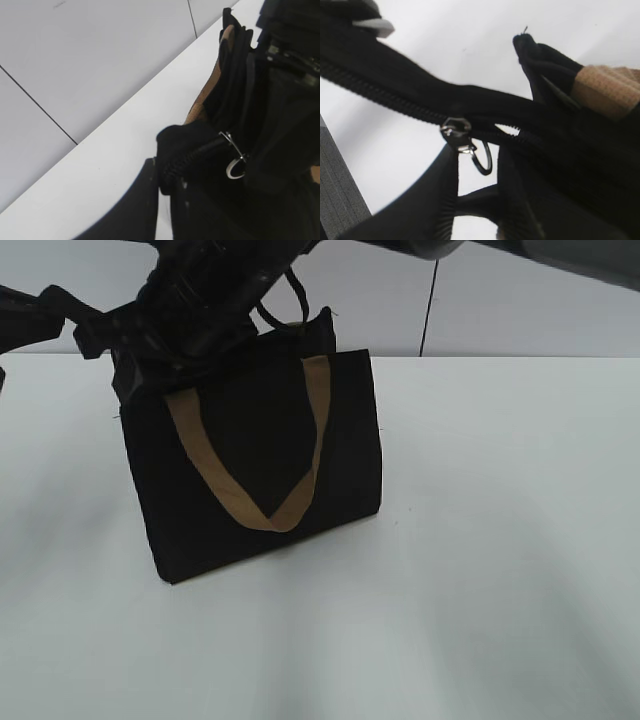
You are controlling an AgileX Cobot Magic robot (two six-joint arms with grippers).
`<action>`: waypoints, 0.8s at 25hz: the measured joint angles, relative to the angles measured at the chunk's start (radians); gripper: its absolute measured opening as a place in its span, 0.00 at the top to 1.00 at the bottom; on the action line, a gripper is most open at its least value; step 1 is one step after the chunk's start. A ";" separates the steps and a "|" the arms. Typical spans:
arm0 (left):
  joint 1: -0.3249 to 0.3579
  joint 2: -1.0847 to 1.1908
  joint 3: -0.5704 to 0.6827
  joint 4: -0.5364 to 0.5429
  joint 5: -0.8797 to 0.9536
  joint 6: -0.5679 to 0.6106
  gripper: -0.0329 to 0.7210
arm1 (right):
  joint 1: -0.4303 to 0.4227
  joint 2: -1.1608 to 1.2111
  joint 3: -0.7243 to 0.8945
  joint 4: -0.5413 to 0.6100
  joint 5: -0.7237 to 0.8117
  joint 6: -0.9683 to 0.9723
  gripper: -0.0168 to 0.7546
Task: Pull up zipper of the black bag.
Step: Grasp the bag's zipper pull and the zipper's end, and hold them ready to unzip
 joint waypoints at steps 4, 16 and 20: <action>0.000 0.000 0.000 0.000 -0.003 -0.001 0.92 | 0.000 0.002 0.000 -0.004 0.009 -0.005 0.91; 0.000 0.000 0.000 0.036 -0.045 -0.012 0.92 | 0.000 -0.034 0.000 -0.012 0.071 -0.055 1.00; 0.000 0.000 0.000 0.052 -0.053 -0.033 0.92 | 0.000 -0.057 0.000 -0.015 0.093 -0.099 1.00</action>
